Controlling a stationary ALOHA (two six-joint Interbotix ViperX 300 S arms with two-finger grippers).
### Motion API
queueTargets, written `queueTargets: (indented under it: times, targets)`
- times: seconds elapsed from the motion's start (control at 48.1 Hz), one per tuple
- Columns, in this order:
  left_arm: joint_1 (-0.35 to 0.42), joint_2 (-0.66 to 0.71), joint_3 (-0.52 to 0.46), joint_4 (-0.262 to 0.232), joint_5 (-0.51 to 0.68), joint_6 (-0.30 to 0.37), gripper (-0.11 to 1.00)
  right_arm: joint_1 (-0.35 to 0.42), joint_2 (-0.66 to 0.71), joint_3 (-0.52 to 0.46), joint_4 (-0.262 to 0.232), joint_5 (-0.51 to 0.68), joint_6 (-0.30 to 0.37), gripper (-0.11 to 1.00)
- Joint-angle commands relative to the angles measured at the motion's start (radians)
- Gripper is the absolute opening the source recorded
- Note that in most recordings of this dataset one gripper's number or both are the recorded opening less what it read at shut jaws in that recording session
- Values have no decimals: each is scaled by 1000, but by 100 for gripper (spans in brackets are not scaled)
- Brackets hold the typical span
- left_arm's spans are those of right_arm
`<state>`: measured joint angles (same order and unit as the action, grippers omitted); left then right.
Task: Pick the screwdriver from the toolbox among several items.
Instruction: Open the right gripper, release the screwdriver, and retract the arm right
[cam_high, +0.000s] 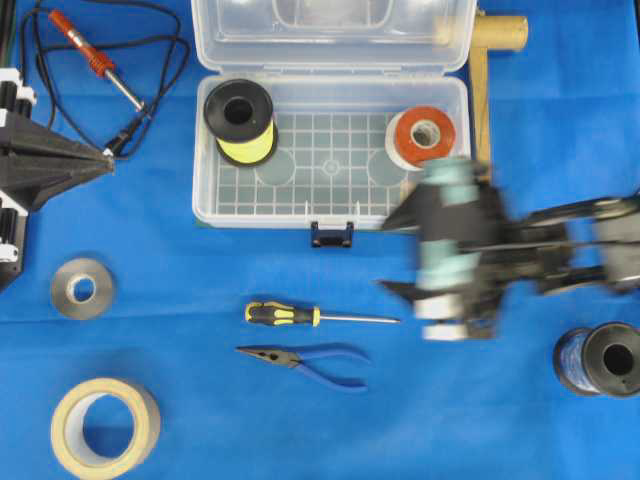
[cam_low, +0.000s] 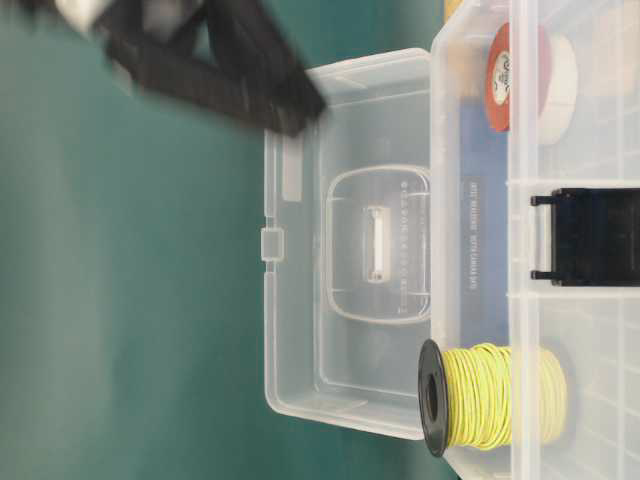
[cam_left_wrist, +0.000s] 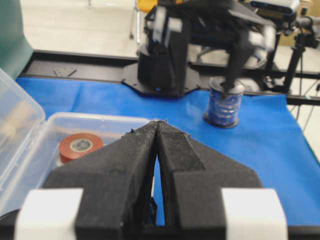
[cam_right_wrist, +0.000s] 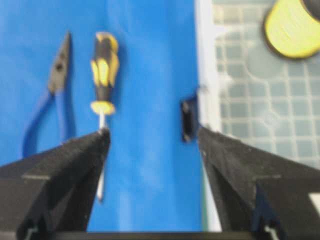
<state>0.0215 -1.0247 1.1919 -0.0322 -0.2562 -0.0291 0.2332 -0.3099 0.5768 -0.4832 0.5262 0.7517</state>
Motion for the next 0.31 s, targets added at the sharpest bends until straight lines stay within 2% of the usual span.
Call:
queueTargets:
  times: [0.0,0.125,0.291]
  targets:
    - [0,3,-9,-2,-5,2,0,3,-130,100,-49,-66,25,74]
    - [0,6,-9,0,-5,2,0,2,-278,252,-118,-124,64,74]
    - [0,8,-6,-2,-5,0,0,2,-422,382,-143,-133,72,74]
